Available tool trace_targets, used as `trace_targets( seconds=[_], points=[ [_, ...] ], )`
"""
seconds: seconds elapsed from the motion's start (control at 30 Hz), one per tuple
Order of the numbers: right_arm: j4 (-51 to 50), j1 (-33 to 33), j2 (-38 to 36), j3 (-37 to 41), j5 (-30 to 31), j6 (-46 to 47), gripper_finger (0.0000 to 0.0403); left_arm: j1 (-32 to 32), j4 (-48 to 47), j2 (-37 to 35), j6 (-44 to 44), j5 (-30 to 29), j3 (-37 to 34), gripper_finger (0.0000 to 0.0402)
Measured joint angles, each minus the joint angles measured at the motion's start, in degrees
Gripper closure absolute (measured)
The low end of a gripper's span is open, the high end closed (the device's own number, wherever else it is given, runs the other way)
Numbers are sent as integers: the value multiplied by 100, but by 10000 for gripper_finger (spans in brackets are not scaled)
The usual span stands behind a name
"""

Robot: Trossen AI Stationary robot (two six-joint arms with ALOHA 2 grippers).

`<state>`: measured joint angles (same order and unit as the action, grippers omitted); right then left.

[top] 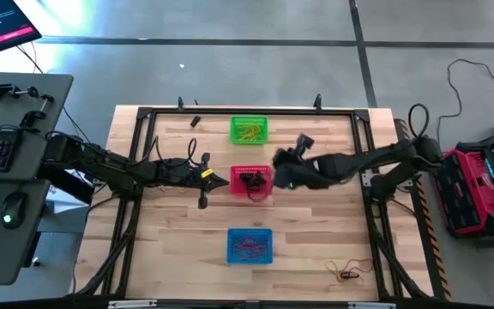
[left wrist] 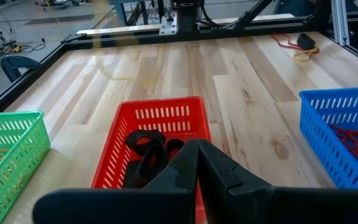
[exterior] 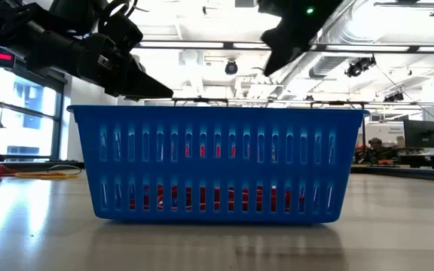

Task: Sort rubber bands into baskets
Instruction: Put the yellow rubber band into the green bin

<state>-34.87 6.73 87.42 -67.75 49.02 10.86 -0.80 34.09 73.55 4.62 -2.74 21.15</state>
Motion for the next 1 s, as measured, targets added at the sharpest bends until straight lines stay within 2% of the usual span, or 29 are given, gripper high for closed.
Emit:
trace_targets(
  seconds=[0.23, 0.37, 0.5, 0.7, 0.83, 1.0],
  points=[
    [1510, -937, 2, 2, -1079, -1476, 403, 0, 2, -1, 39, 31, 0, 401],
    [2101, -1398, 2, 4, -1641, -2002, 403, 0, 0, 0, 11, 28, 0, 401],
    [2511, -1822, 103, 4, -2204, -2246, 403, 0, 2, -1, 11, 27, 0, 401],
    [2950, -2276, 557, 5, -2422, -2538, 403, 2, 2, -1, 7, 24, 2, 401],
    [3361, -2531, 779, 9, -2818, -2541, 403, 2, 4, -1, 7, 22, 2, 401],
    [3657, -2768, 1047, 9, -3005, -2496, 403, 2, 2, -1, 4, 20, 2, 401]
  ],
)
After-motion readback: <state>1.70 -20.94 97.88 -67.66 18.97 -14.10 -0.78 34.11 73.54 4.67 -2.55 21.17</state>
